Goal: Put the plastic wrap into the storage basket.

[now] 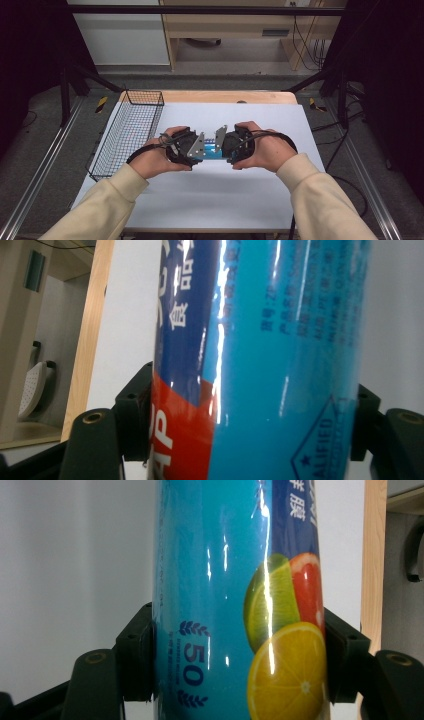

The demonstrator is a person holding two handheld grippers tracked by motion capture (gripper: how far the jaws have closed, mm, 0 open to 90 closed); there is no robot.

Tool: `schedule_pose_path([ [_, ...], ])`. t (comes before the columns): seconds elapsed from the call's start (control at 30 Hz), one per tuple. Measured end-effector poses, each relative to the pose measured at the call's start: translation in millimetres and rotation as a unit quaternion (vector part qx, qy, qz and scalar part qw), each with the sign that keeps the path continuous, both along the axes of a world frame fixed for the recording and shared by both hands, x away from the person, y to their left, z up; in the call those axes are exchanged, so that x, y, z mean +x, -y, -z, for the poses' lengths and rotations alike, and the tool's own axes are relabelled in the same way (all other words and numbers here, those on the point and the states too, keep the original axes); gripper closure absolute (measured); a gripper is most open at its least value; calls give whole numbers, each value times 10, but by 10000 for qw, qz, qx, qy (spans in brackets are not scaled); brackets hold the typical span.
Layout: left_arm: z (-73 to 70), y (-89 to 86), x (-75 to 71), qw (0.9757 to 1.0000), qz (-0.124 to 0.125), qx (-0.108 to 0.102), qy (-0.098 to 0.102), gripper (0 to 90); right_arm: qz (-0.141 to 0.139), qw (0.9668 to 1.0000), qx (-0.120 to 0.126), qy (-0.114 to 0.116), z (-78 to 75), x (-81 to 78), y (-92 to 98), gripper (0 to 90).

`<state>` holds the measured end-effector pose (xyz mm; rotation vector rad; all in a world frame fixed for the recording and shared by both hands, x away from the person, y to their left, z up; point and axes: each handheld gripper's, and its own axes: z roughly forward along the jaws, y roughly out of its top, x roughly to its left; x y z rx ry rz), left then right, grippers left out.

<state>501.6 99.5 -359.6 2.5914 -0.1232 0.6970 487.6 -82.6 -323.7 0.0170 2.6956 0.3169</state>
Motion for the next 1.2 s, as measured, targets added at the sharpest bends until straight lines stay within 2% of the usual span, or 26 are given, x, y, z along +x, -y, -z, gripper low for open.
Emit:
schedule_pose_path([
  [0.03, 7, 7, 4, 10000, -21, -57, -26, 274, 8, 10000, 1, 26, -6, -3, 3, 322],
  [0.17, -4, 19, 34, 9999, -67, -22, -79, 264, 3, 10000, 3, 57, -12, -1, 8, 323],
  [0.3, 1, 34, 32, 9997, -26, 110, -206, 299, -15, 10000, -3, 52, -4, -4, 4, 323],
  [0.57, -23, 0, -37, 9998, 7, 156, -126, 308, -90, 9999, 57, -42, 8, -22, 21, 320],
  [0.6, -14, -6, -51, 9999, -11, 85, -116, 308, -86, 9999, 51, -8, 10, -27, 18, 320],
  [0.77, -7, -42, -76, 10000, -51, 48, -61, 309, -142, 9998, 19, 101, 34, -43, -15, 313],
  [0.8, -5, -49, -77, 10000, -67, 10, -50, 309, -185, 9997, 7, 182, 37, -47, -18, 288],
  [0.83, -2, -61, -78, 10000, -75, -8, -53, 309, -178, 9996, -15, 219, 41, -59, -19, 220],
  [0.87, -3, -73, -77, 10000, -69, -6, -54, 309, -178, 9996, -15, 219, 41, -59, -19, 220],
  [0.9, -10, -87, -77, 10000, -66, 8, 2, 309, -144, 9995, -76, 289, 44, -49, 5, 141],
  [0.93, -11, -99, -76, 9999, -101, 9, -22, 309, -144, 9995, -76, 289, 44, -49, 5, 141],
  [0.97, -13, -115, -73, 9999, -101, 21, -11, 309, -89, 9990, -102, 437, 36, -51, 64, 98],
  [1.03, -13, -157, -72, 9999, -127, 66, 3, 309, -3, 9988, -104, 487, 27, -44, 108, 70],
  [1.2, -14, -299, -72, 9996, -258, 79, 10, 310, 255, 9980, -7, 575, 4, -31, 429, 67],
])
